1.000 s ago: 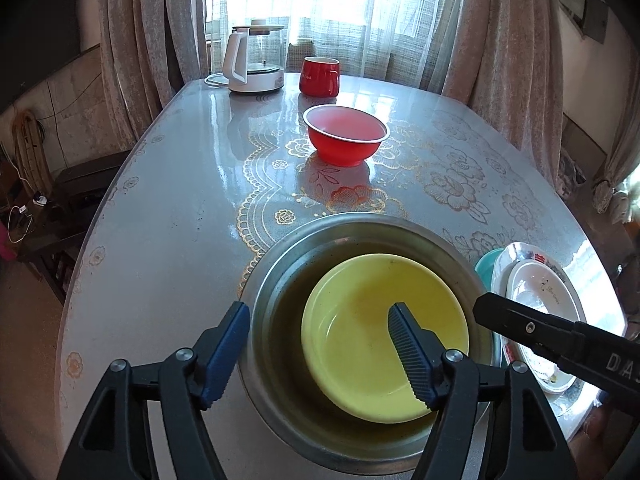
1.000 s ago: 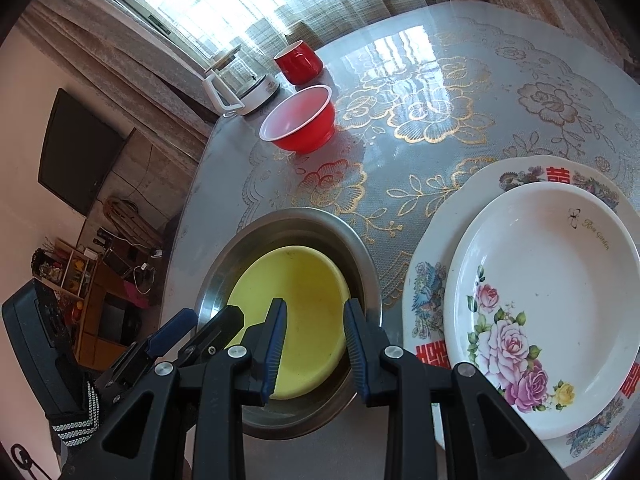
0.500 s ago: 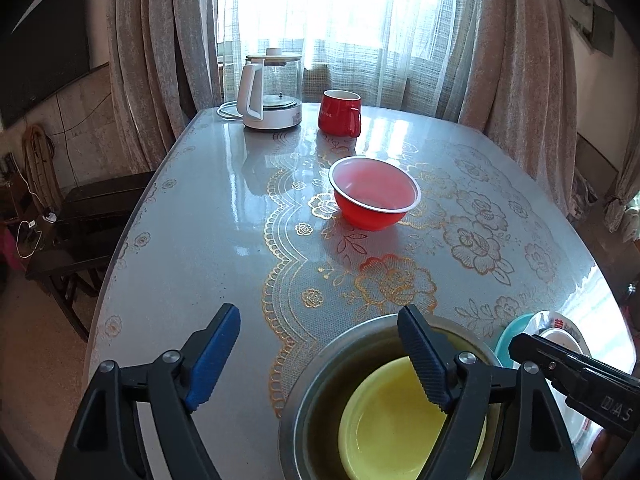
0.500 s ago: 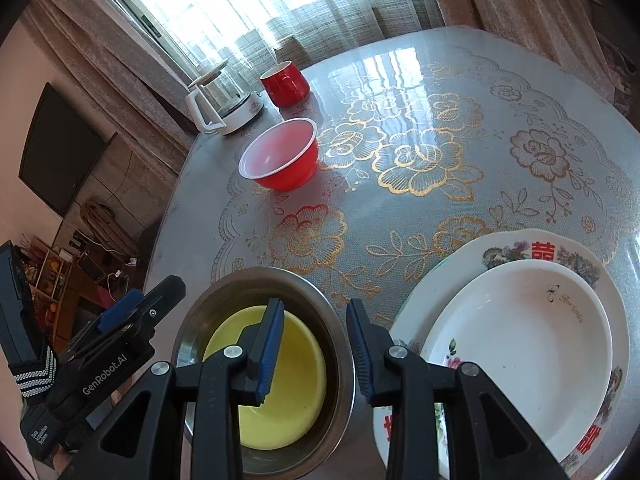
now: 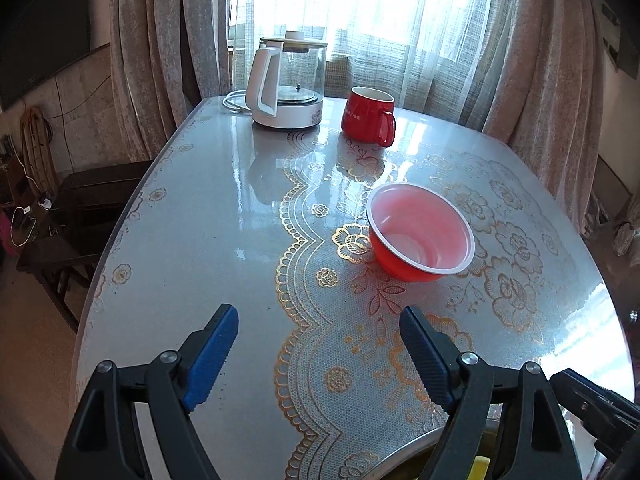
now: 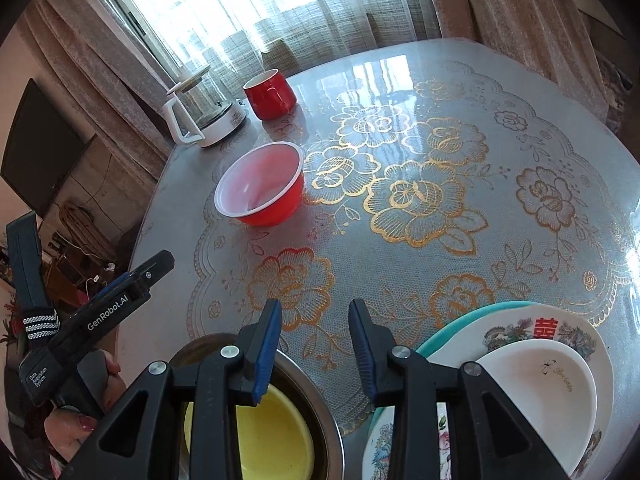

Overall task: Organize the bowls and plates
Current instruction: 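Move the left tool to the rim of the red plastic bowl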

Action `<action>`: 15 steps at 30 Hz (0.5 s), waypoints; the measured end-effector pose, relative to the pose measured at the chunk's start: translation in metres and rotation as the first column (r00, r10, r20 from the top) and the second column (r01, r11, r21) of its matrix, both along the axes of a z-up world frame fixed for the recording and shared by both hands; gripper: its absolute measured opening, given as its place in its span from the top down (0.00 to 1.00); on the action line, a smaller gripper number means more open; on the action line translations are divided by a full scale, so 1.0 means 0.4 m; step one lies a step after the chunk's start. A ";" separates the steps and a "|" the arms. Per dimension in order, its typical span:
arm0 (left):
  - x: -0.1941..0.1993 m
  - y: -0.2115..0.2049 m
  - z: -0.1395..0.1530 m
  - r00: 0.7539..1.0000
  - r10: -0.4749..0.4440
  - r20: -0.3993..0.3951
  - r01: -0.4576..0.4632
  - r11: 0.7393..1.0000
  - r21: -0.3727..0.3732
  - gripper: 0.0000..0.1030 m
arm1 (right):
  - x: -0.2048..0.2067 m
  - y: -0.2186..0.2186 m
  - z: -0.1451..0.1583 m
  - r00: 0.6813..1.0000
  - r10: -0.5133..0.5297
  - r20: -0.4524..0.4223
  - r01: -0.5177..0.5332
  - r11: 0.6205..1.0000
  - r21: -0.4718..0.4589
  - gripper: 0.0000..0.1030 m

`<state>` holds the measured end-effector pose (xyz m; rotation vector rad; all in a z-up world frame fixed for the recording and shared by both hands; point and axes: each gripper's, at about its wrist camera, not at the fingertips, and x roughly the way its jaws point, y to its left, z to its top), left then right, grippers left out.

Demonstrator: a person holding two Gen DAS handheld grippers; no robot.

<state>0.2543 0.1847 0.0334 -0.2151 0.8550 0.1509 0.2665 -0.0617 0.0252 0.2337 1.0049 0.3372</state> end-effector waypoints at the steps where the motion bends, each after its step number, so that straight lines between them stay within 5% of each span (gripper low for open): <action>1: 0.009 0.003 -0.002 1.000 -0.007 -0.004 0.007 1.000 -0.009 0.19 | 0.011 0.005 -0.002 1.000 0.001 -0.006 -0.001 1.000 -0.003 0.66; 7: 0.049 0.010 0.001 0.999 -0.039 -0.024 0.037 0.998 -0.049 0.19 | 0.092 0.052 -0.007 1.000 0.015 -0.009 -0.016 0.998 -0.053 0.63; 15: 0.059 0.034 -0.019 0.999 -0.030 -0.032 0.027 0.996 -0.084 0.16 | 0.226 0.107 -0.040 0.996 -0.035 -0.080 0.038 0.999 0.026 0.63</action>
